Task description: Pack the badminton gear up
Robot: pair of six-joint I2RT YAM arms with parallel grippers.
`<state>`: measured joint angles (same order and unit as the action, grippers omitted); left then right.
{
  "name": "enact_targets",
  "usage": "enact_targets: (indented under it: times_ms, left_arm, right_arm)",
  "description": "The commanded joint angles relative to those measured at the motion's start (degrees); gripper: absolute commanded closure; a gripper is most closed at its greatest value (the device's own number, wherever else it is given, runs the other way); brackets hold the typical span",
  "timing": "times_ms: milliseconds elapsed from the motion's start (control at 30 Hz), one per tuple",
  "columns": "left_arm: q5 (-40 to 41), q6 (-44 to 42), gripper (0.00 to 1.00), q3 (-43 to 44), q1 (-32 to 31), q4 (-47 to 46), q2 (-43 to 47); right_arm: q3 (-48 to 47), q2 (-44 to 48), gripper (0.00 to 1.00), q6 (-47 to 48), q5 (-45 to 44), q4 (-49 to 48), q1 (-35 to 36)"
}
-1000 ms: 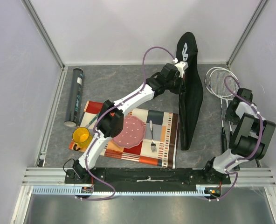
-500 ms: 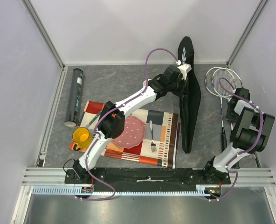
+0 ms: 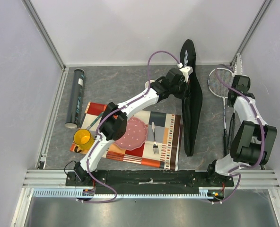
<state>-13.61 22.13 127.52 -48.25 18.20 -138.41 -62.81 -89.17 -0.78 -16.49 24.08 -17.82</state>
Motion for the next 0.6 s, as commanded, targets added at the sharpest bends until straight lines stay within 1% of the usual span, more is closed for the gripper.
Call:
enact_targets:
  times_ms: [0,100,133,200,233,267,300,367,400,500,533,567]
  left_arm:
    - [2.61,2.65,0.98,0.36,0.00,-2.47,1.39]
    - [7.35,3.61,0.98,-0.08,0.00,-0.27,2.00]
    - [8.50,3.97,0.98,-1.56,-0.09,-0.18,2.52]
    - [8.68,4.93,0.98,-4.03,-0.09,-2.98,4.72]
    - [8.42,5.38,0.98,-6.21,-0.18,-3.95,5.34]
    - [8.42,5.99,0.98,-6.58,-0.27,-4.39,6.21]
    - [8.51,6.69,0.98,-6.50,-0.18,-4.05,6.40]
    - [8.42,7.22,0.98,-5.80,-0.27,-2.74,6.31]
    - [7.99,7.23,0.98,-5.01,-0.18,-2.38,6.22]
    - [5.53,5.74,0.98,-4.04,-0.18,-2.46,5.35]
    - [4.65,5.30,0.98,-3.78,-0.09,-2.38,5.08]
    - [4.38,5.03,0.98,-3.43,0.00,-1.94,4.82]
  right_arm:
    - [-3.64,3.64,1.00,-3.26,-14.00,2.55,5.50]
    - [-3.03,5.31,1.00,-1.52,-18.56,4.22,9.98]
    - [-2.68,5.84,1.00,-0.90,-18.40,4.23,10.52]
    - [-1.45,7.77,1.00,-0.54,-15.77,3.00,10.71]
    - [-1.53,8.30,1.00,-0.72,-14.20,2.82,10.71]
    - [-2.40,9.00,1.00,-0.46,-11.83,2.82,10.62]
    - [-2.76,9.36,1.00,-0.80,-5.37,2.47,10.70]
    - [-4.60,9.89,1.00,-2.47,0.73,2.55,10.62]
    - [-5.39,9.80,1.00,-2.74,8.50,3.08,10.62]
    - [-7.24,10.24,1.00,-7.03,18.57,4.57,10.62]
    - [-7.68,10.33,1.00,-8.61,24.26,5.27,10.62]
    - [-7.60,10.68,1.00,-10.19,26.58,5.45,10.53]
